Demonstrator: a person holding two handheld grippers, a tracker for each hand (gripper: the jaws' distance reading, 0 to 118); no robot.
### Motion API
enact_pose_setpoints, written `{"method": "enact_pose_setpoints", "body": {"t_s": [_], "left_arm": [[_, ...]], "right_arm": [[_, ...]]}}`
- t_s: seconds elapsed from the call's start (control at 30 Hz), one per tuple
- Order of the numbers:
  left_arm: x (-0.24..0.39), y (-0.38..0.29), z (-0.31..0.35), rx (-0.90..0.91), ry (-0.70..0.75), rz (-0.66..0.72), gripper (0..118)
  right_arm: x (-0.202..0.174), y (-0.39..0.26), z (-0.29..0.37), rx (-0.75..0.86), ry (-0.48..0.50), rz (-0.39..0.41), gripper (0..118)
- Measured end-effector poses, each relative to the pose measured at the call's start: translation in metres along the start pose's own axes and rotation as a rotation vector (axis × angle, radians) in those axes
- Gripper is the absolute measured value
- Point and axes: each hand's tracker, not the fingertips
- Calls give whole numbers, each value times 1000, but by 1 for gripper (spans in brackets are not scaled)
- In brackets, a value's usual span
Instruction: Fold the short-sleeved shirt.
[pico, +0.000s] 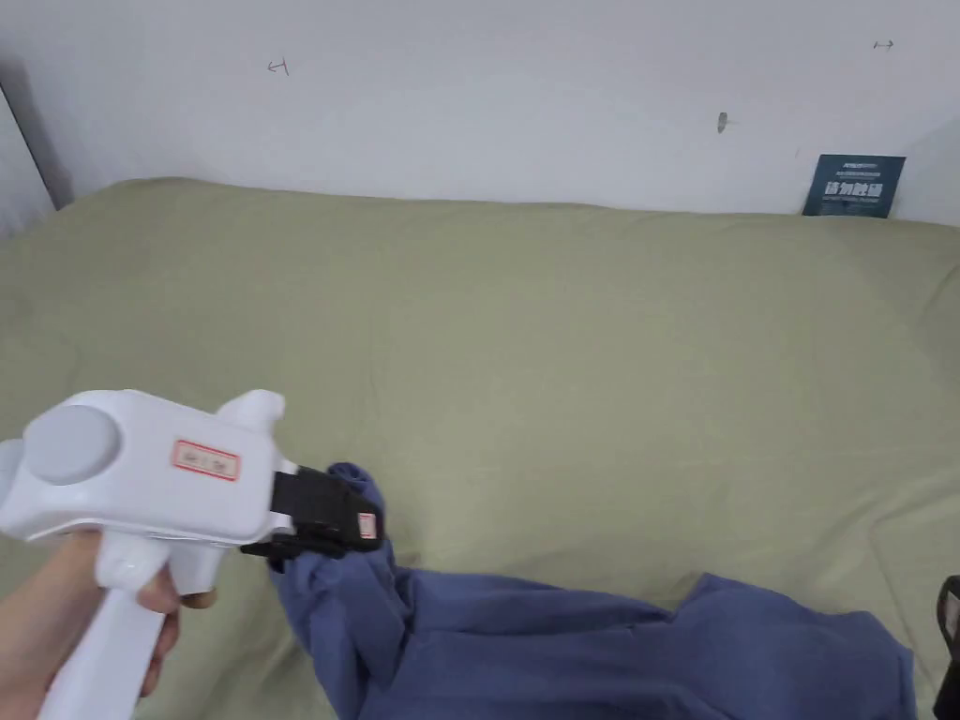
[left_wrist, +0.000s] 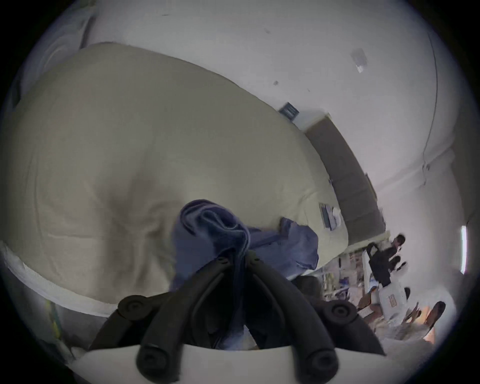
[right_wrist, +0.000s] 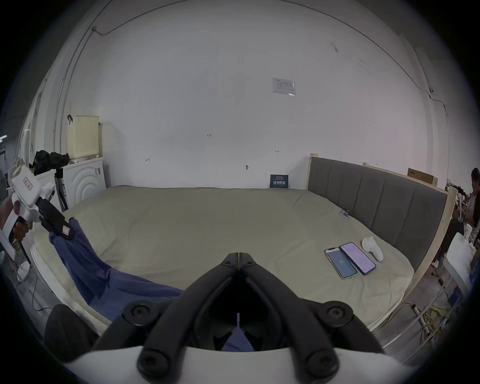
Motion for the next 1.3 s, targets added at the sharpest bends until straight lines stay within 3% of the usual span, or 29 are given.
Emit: {"method": "enact_pose_setpoints", "body": {"t_s": [0.17,0.37,0.4,0.43,0.47,0.53,0.67,0.7,0.73,0.77,0.8,0.87,1.0,1.2,1.3], "left_arm": [[91,-20,-70,-123,61,-150,9],[133,-48,-175,-172,164,-295,12],[134,-54,-184,-148,169,-335,43],[131,-54,-191,-146,119,-315,85],[129,-55,-196,-158,118,-258,112],[122,-51,-181,-133,37,-203,116],[87,-34,-113,-15,-19,-118,111],[79,-31,-98,15,-13,-107,100],[68,-29,-85,37,-8,-101,76],[56,-26,-79,18,-6,-101,27],[46,-25,-80,11,2,-95,0],[33,-27,-88,0,44,-47,0],[11,-22,-136,-76,-72,75,0],[26,-65,-226,-289,-169,118,0],[34,-83,-233,-251,-203,114,0]], "right_arm": [[5,-5,5,-11,2,-20,0],[14,-12,4,-50,-32,-39,0],[15,-14,4,-57,-32,-44,0],[16,-14,3,-64,-35,-47,0],[16,-15,3,-71,-41,-49,0],[20,-16,3,-78,-41,-45,0],[20,-17,-4,-88,-32,-48,0],[19,-18,-5,-89,-26,-54,0],[17,-18,-7,-89,-18,-57,0],[15,-18,-9,-91,-11,-55,0],[13,-18,-11,-94,-3,-54,0],[9,-18,-15,-99,19,-52,0],[-2,-18,-16,-113,36,-43,0],[1,-25,-14,-149,26,-22,0],[6,-31,-17,-173,6,-30,0]]}}
